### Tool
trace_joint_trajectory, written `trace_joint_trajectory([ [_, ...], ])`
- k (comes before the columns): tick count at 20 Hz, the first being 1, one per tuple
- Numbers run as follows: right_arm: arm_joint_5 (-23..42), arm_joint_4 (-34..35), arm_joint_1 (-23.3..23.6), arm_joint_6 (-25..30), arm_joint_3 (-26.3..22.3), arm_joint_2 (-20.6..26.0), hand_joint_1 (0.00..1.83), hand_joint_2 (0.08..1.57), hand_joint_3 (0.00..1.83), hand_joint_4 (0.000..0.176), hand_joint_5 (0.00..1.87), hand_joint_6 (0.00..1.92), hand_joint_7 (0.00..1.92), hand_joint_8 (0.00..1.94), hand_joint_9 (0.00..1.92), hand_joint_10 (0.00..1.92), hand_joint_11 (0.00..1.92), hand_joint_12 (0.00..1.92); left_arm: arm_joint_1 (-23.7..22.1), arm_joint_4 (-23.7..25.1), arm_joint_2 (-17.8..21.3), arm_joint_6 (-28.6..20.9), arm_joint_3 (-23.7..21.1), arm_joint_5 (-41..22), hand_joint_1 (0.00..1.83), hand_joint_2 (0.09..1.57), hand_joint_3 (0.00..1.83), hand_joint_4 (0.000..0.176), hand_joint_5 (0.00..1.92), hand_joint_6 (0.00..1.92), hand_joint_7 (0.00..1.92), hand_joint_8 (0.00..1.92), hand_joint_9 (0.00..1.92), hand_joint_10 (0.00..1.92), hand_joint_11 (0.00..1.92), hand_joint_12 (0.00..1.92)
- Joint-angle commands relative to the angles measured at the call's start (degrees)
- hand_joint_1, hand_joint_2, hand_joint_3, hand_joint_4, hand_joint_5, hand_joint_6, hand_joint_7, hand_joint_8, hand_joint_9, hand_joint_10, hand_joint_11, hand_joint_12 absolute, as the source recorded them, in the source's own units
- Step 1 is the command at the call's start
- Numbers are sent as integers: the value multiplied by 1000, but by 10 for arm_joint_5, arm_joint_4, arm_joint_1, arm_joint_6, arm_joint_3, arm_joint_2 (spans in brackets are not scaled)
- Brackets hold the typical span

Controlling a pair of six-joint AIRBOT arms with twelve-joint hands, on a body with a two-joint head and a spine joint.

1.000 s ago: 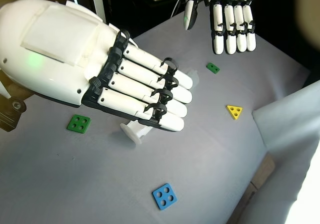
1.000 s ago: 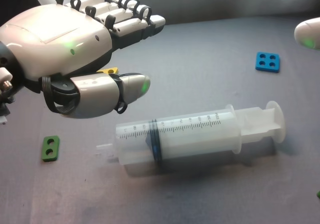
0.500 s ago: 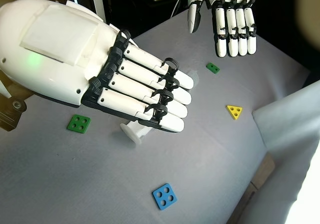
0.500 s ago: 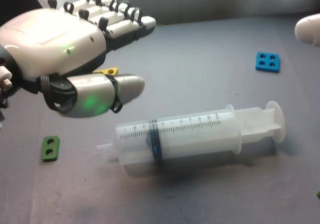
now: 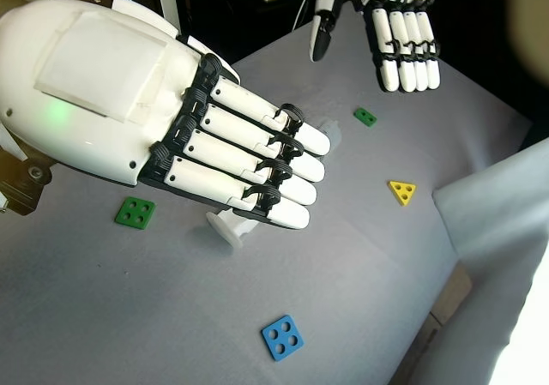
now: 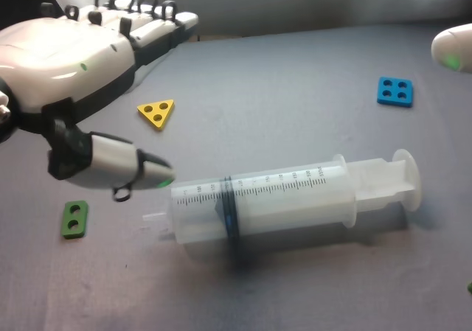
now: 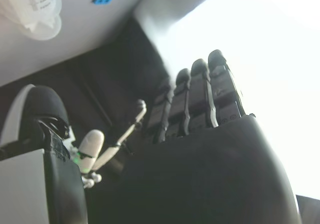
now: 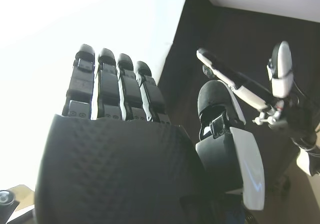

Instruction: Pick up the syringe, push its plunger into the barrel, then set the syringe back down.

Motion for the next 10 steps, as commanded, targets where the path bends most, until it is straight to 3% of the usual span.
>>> trace_joint_trajectory([
  [1, 24, 6, 6, -1, -2, 0, 0, 1365, 12, 0, 0, 0, 0, 0, 0, 0, 0, 0, -5, 4, 2, 16, 2, -22, 872, 930, 0, 0, 0, 0, 0, 0, 0, 0, 0, 0],
  [3, 26, 6, 6, -2, -2, 0, 0, 1364, 11, 0, 0, 0, 0, 0, 0, 0, 0, 0, -4, -34, 2, 75, -2, -6, 1020, 902, 0, 0, 0, 0, 0, 0, 0, 0, 27, 12],
  [5, 26, 6, 5, -4, -2, 0, 0, 1366, 12, 0, 0, 0, 0, 0, 0, 0, 0, 0, -8, -45, 2, 111, -9, -6, 1056, 903, 0, 0, 0, 0, 0, 0, 0, 0, 30, 17],
  [10, 26, 6, 5, -32, -9, 0, 0, 1364, 9, 0, 0, 0, 0, 0, 0, 0, 0, 0, -8, -58, -7, 138, -18, -21, 1078, 911, 0, 0, 0, 0, 0, 0, 0, 0, 33, 27],
])
